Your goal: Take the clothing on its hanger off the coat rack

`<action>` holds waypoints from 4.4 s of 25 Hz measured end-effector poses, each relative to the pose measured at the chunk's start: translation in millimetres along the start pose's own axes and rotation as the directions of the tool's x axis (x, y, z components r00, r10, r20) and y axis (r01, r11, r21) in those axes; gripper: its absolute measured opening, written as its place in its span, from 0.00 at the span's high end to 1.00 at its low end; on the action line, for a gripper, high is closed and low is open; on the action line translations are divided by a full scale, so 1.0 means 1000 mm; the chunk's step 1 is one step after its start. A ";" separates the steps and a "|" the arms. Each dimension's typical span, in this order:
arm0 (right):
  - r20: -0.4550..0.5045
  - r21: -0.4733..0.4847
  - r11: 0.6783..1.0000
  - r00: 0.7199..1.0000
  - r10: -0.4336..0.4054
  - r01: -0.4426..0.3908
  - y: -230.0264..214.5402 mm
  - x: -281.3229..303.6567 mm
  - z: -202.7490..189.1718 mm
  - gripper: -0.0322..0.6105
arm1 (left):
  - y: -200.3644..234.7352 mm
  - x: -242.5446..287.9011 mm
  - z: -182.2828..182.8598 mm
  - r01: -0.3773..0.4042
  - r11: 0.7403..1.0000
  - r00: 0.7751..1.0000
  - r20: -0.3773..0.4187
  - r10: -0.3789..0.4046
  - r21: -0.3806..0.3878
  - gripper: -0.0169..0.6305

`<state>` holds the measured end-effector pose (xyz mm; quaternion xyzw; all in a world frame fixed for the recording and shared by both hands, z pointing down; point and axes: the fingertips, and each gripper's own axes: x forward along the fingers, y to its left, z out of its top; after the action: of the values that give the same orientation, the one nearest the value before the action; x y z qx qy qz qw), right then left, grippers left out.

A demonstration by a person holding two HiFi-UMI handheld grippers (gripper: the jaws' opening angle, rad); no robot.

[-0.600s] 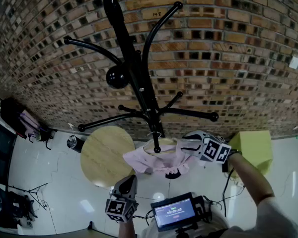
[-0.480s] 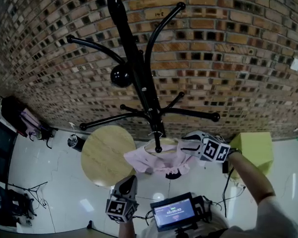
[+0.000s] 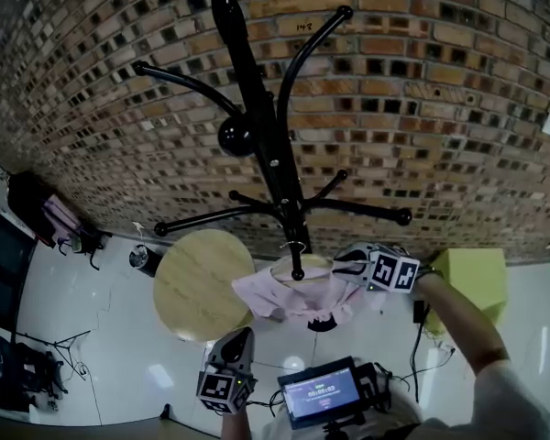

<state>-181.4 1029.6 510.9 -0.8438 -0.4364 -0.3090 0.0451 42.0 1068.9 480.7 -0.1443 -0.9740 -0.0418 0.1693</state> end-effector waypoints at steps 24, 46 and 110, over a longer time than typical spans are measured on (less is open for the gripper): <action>0.048 0.185 0.981 0.997 -0.064 0.054 0.011 0.007 0.006 0.88 | 0.009 -0.012 -0.006 -0.001 1.000 1.000 0.015 0.001 -0.023 0.96; 0.052 0.254 0.949 0.977 -0.208 0.189 0.046 -0.032 0.042 0.88 | 0.020 -0.018 -0.004 0.156 0.986 0.987 0.023 -0.157 0.050 0.96; -0.108 0.614 0.510 0.704 -0.702 0.603 0.273 -0.390 -0.115 0.88 | -0.388 0.106 0.031 0.715 0.657 0.694 -0.129 -0.708 0.239 0.96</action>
<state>-195.3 546.1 437.9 -0.5750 -0.7985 -0.0792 0.1595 -177.8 730.7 475.3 0.2732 -0.9465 0.0268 0.1696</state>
